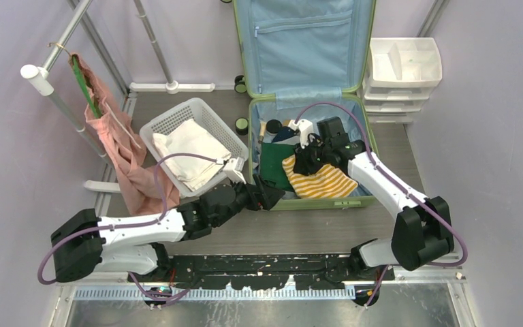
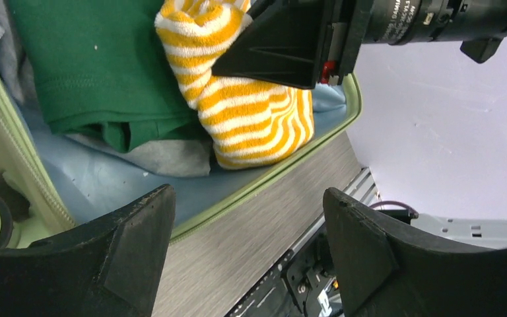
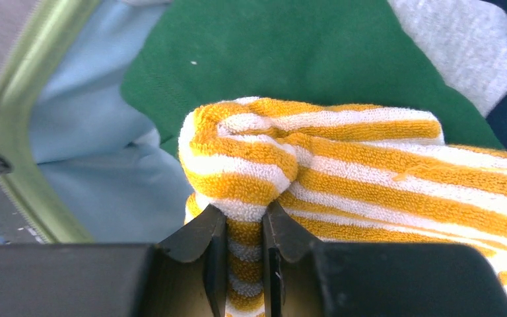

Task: Open, take out, and arrange the luggage
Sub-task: Pick up the clothes from the luggage.

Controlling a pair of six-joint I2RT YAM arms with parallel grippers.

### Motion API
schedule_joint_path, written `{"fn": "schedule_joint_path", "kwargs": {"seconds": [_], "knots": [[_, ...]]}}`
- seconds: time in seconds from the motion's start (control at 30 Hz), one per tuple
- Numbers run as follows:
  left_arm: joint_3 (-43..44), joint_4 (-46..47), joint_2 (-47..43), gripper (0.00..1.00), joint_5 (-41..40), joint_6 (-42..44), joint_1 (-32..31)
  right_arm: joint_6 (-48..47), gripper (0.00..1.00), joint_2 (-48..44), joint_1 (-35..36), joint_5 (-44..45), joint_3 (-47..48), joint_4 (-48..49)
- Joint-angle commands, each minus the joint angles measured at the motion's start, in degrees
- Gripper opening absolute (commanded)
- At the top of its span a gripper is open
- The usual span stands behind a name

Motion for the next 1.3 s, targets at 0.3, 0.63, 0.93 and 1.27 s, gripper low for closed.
{"fn": "schedule_joint_path", "kwargs": {"seconds": [0.3,0.63,0.93,1.27], "knots": [[8.2,10.4,11.9,0.87,-2.8,4.2,0.0,4.9,0.52,-1.2,-4.7,-15.3,2.1,-0.5],[9.2,9.2,16.6,0.91,-5.5,3.9,0.3,3.9,0.57,-0.4,-5.1,-13.9,2.2,-1.6],[11.8,12.3,24.1,0.84,-4.3,0.1,1.2,5.9,0.32,3.3,-6.9,-13.6,3.4,-2.5],[14.1,17.3,29.6,0.84,1.9,-2.3,3.6,8.5,0.17,4.3,-11.9,-23.6,3.2,-2.3]]}}
